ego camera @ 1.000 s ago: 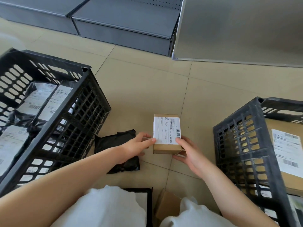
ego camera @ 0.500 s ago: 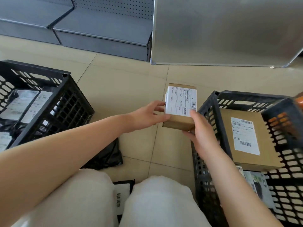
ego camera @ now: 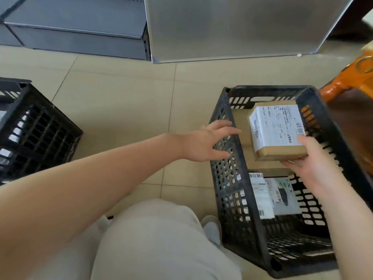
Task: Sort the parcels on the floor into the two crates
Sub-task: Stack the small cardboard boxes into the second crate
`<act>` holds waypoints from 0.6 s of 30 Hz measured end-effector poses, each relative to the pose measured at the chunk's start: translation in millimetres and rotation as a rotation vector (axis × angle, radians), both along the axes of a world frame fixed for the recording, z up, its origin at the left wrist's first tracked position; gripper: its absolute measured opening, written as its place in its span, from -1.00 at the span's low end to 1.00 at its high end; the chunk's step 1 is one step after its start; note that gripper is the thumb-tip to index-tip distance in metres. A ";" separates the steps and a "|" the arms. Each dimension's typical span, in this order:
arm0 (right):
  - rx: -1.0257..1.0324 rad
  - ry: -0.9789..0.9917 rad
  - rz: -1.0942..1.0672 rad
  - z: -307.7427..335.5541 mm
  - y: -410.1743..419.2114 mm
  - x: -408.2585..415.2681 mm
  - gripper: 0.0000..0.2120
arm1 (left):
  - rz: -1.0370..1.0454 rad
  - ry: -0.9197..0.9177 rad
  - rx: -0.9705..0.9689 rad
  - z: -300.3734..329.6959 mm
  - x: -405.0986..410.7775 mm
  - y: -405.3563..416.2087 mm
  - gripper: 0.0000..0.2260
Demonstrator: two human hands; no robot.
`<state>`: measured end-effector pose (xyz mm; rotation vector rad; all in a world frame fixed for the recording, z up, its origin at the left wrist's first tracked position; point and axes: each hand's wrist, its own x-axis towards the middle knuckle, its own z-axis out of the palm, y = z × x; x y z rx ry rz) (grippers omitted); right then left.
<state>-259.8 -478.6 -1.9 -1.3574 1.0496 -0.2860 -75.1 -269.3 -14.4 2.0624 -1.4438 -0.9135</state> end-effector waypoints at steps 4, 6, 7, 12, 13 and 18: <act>0.042 0.177 -0.022 -28.7 -21.6 -40.8 -0.74 | -0.035 -0.125 0.018 -19.6 -13.5 -11.8 -0.49; 0.065 0.237 -0.030 -41.2 -26.0 -58.3 -0.66 | -0.052 -0.166 0.036 -28.2 -18.1 -14.3 -0.51; 0.087 0.254 -0.047 -45.1 -27.8 -66.0 -0.65 | -0.055 -0.169 0.039 -31.4 -20.1 -15.2 -0.51; 0.203 0.272 -0.110 -49.7 -38.7 -90.4 -0.69 | -0.012 -0.112 0.011 -40.6 -25.5 -15.2 -0.52; 0.205 0.283 -0.108 -49.6 -41.3 -94.4 -0.68 | -0.007 -0.095 0.008 -41.5 -25.9 -14.8 -0.52; 0.167 0.345 -0.074 -48.9 -52.5 -110.7 -0.68 | -0.004 -0.036 0.024 -43.8 -23.6 -13.9 -0.50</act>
